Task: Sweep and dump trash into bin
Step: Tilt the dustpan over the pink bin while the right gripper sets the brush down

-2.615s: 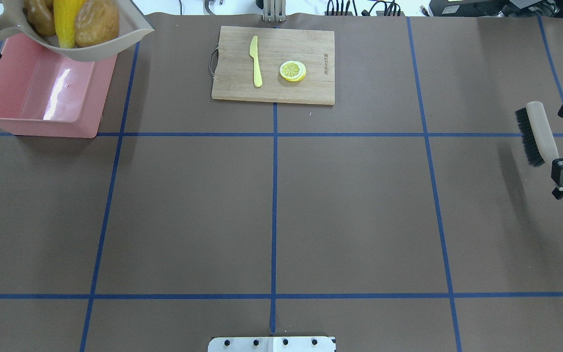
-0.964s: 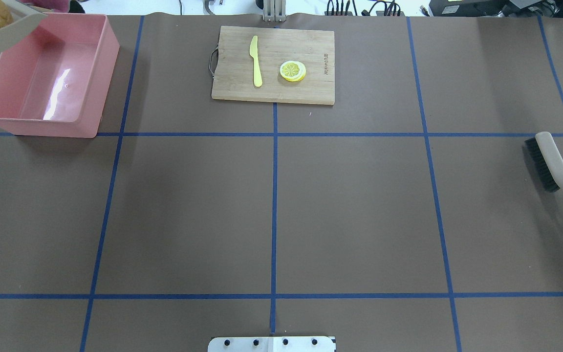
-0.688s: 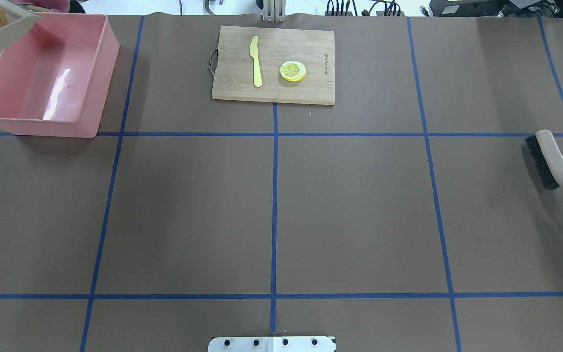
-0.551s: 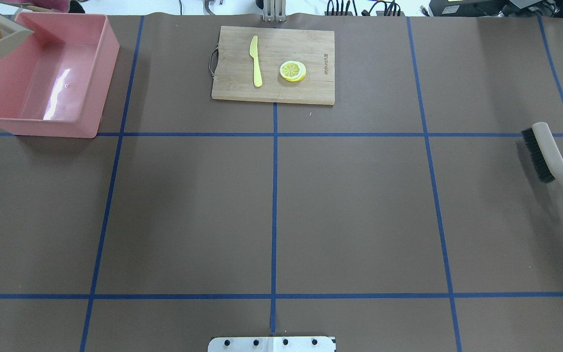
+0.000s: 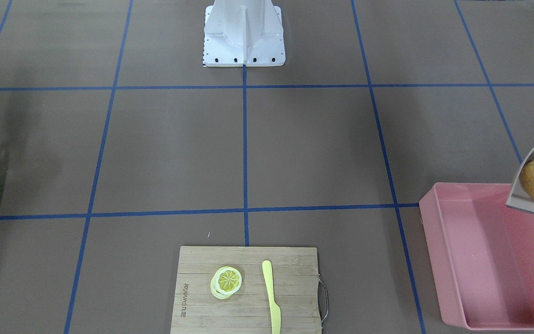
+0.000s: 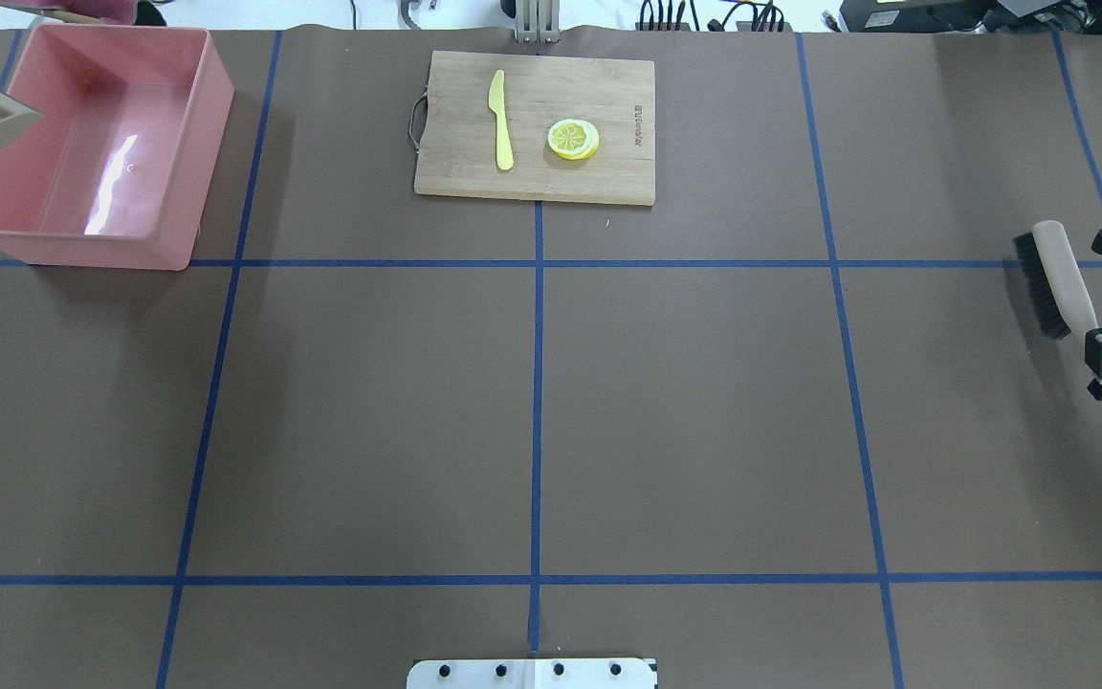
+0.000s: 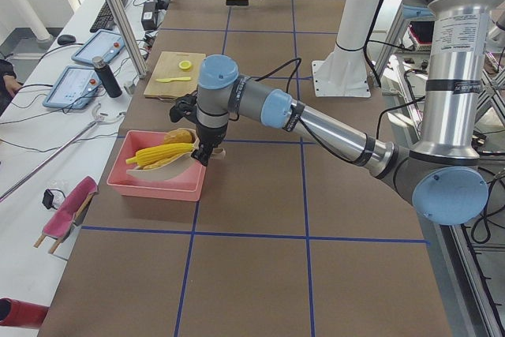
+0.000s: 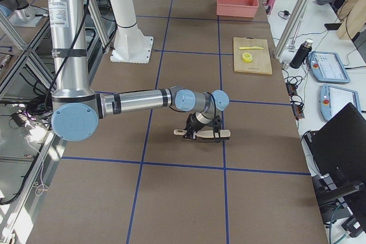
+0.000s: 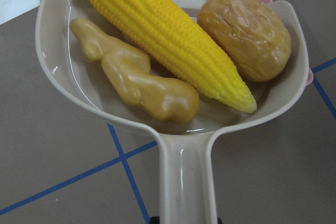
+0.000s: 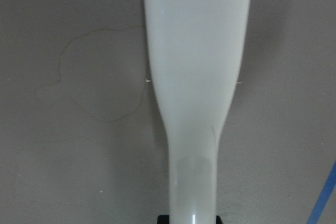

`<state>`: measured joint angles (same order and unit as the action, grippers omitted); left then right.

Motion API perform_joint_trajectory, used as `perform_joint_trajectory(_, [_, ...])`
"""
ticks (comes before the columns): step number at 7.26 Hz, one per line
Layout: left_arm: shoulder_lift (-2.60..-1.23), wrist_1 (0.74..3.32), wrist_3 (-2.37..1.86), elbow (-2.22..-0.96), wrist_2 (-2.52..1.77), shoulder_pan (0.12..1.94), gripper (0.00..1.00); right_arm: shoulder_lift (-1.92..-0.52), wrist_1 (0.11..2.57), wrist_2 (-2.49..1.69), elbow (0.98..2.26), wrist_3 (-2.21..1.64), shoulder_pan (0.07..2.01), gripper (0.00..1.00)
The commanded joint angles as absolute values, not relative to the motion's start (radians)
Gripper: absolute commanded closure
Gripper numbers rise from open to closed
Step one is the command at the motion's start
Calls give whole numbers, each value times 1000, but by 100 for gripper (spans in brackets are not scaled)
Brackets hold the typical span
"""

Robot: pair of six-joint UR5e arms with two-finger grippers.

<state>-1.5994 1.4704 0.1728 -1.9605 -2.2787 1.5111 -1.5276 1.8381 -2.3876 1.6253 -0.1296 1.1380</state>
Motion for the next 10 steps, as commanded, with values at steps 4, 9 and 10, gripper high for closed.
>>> perform_joint_trajectory(4, [-1713,1278,392,-1863,-2181,1500,100,-1516,1832,-2428,1621,-201,1123,100])
perform_joint_trajectory(9, [-1778,1104,538,-1862,-2057,1411,100,-1502,1835,-2445,1618,-199,1104,37])
perform_joint_trajectory(10, [-1770,1104,540,-1876,-2057,1411,100,-1502,1835,-2445,1618,-199,1104,17])
